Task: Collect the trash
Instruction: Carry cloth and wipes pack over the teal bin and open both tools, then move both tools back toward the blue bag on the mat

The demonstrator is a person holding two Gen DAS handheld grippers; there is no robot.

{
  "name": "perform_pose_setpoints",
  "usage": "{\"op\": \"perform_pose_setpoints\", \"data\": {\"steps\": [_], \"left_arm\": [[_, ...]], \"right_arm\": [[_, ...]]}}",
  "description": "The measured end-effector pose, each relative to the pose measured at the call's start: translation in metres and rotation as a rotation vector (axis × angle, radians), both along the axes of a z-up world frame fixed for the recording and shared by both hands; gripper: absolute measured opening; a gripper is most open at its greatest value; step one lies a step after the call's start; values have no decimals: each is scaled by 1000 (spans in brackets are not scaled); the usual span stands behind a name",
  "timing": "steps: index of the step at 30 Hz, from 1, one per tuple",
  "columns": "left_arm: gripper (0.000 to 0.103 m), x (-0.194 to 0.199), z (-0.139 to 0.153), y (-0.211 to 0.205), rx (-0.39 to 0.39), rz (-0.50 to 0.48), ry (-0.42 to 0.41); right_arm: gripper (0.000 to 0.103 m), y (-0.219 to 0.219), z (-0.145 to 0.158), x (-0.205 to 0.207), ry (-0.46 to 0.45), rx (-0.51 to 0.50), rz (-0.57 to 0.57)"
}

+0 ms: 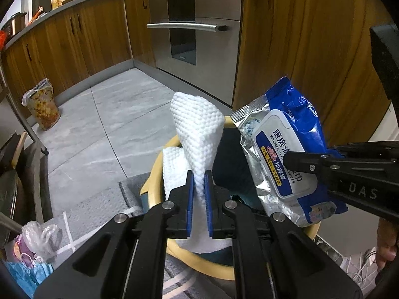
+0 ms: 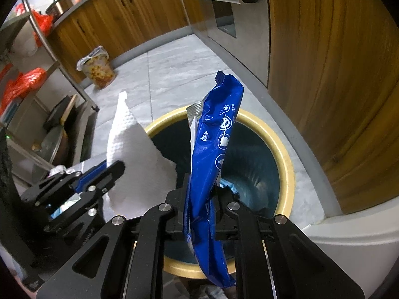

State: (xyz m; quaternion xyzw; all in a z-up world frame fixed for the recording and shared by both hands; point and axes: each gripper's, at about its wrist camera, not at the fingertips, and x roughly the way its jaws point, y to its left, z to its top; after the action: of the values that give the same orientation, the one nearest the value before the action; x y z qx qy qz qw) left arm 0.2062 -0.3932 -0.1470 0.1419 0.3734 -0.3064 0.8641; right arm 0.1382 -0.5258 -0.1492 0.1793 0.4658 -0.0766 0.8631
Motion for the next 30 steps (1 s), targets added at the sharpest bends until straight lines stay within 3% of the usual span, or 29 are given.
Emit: {"op": "perform_pose_setpoints", "data": {"steps": [8,10,15,19,24,30], "left_arm": [[31,-4,9,13,-13,2,-13],[37,-5,12,19,-16,9,-19],[51,-13,21,39,-28,29,-23],[59,-23,28,61,-15,47,-30],[73,-36,44,97,-40,100,-38],[85,-58,71,150,-39,164,-96]], "right_arm": [[15,-2,1,-3,-8,6,-8],[20,-2,4,-3,-14,8,-12],[39,1,14,-4,-46,-2,-12],[47,8,24,-5,-71,-22,-4],[75,27,44,-6,-129,-37,39],[92,71,83,-14,-284,-113,141]]}}
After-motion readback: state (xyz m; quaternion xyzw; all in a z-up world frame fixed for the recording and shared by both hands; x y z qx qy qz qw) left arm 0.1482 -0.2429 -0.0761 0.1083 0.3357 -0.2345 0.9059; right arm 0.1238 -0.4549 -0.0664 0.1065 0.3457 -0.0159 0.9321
